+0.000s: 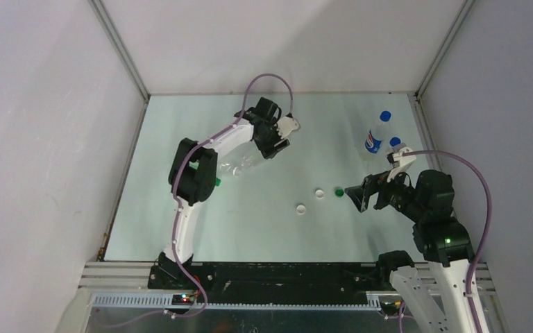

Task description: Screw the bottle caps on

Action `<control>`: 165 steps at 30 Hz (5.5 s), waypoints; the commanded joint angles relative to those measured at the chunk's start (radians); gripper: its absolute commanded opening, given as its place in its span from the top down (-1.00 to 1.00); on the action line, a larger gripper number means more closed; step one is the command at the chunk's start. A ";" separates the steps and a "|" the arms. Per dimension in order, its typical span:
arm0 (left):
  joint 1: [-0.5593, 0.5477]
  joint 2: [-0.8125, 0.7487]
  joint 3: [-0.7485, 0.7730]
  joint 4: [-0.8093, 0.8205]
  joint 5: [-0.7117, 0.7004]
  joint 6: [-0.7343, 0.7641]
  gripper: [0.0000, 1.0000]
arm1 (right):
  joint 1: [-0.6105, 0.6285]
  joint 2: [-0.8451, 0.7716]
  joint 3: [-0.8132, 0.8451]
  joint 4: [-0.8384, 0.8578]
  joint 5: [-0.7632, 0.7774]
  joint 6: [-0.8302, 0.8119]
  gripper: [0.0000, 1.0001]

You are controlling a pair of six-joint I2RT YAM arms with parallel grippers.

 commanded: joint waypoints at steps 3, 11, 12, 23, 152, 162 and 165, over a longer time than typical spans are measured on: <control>-0.015 -0.110 -0.149 -0.032 0.007 -0.198 -0.42 | 0.009 0.038 0.034 0.063 0.007 -0.014 -0.78; -0.031 -0.213 -0.263 -0.005 0.064 -0.358 -0.43 | 0.014 0.054 0.034 0.079 0.002 0.022 -0.76; -0.041 -0.227 -0.301 0.004 0.062 -0.377 -0.44 | 0.016 0.057 0.034 0.077 0.000 0.037 -0.75; -0.130 -0.349 -0.478 0.006 -0.013 -0.495 -0.47 | 0.029 0.193 0.106 -0.123 0.033 0.113 -0.71; -0.308 -1.224 -1.146 1.411 0.494 -0.590 -0.21 | 0.395 0.388 -0.108 1.012 -0.243 0.903 1.00; -0.309 -1.237 -1.144 1.342 0.491 -0.578 0.17 | 0.409 0.401 -0.108 1.024 -0.229 0.902 1.00; -0.309 -1.249 -1.143 1.305 0.476 -0.573 0.26 | 0.408 0.400 -0.108 1.016 -0.222 0.895 1.00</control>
